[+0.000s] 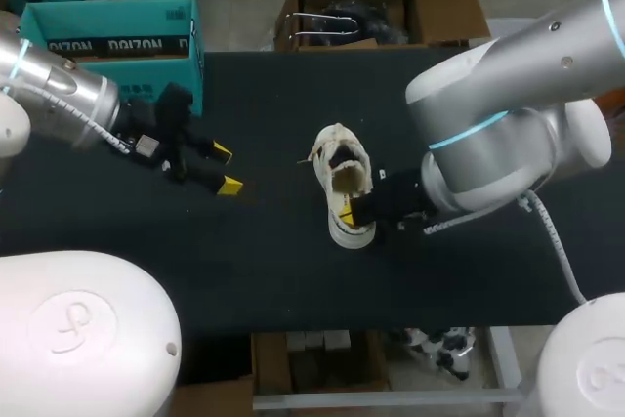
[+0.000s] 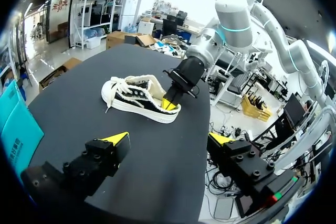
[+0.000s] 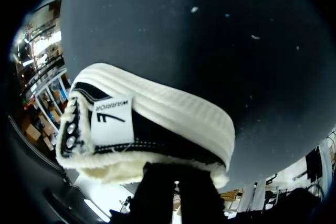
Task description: Open the shoe tongue, take the insole out of the shoe, put the insole back into the shoe, and pack the shoe into the shoebox
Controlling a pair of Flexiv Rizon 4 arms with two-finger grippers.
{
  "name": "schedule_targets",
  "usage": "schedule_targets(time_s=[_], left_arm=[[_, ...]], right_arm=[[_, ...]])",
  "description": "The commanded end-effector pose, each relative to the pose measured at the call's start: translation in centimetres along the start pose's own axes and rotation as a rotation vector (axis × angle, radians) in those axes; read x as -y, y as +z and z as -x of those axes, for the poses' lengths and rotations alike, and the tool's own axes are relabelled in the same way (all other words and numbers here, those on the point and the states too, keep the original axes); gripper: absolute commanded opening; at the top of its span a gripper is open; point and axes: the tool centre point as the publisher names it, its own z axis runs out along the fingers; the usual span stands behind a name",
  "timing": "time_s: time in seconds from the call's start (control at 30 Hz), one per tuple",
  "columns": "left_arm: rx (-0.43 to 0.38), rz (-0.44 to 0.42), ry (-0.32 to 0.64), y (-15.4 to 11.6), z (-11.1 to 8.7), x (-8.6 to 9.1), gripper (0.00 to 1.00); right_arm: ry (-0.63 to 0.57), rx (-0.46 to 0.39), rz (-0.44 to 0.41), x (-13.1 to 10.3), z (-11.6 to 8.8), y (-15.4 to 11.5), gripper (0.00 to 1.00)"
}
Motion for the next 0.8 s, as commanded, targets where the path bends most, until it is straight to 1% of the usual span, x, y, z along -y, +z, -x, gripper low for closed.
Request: schedule_targets(time_s=[0.03,0.17,0.27,0.3,0.37,0.4,0.47,0.5,0.53,0.57,0.6,0.8], left_arm=[[0.016,0.006,-0.012,-0.3,-0.4,-0.1,1.00],[0.015,0.038,-0.043,0.0,-0.8,-0.2,1.00],[0.013,0.084,-0.081,0.4,-1.0,-0.3,1.00],[0.016,0.098,-0.102,0.5,-1.0,-0.4,1.00],[0.024,0.120,-0.140,0.9,-0.9,-0.6,1.00],[0.023,0.120,-0.167,1.0,-0.8,-0.6,1.00],[0.054,0.125,-0.218,1.2,-0.5,-0.9,1.00],[0.125,0.172,-0.230,1.4,-0.2,-1.1,1.00],[0.164,0.202,-0.217,1.5,0.0,-1.1,1.00],[0.164,0.202,-0.217,1.5,0.0,-1.1,1.00],[0.164,0.202,-0.217,1.5,0.0,-1.1,1.00],[0.164,0.202,-0.217,1.5,0.0,-1.1,1.00]], right_arm=[[0.005,0.050,0.034,0.2,0.3,0.1,0.00],[-0.026,0.019,0.052,1.3,0.0,-2.3,0.00],[-0.061,0.000,0.058,2.0,-0.3,-4.2,0.00],[-0.076,-0.007,0.046,2.2,-0.4,-4.9,0.00],[-0.089,-0.014,0.051,2.4,-0.7,-6.0,0.00],[-0.102,-0.015,0.046,2.4,-0.8,-6.4,0.00],[-0.126,-0.001,0.044,2.6,-1.1,-7.2,0.00],[-0.128,0.023,0.044,2.5,-1.4,-7.8,0.00],[-0.125,0.035,0.048,2.5,-1.5,-8.2,0.15],[-0.122,0.032,0.048,2.6,-1.7,-8.8,0.73],[-0.122,0.032,0.048,2.6,-1.7,-8.8,1.00],[-0.122,0.032,0.048,2.6,-1.7,-8.8,1.00]])
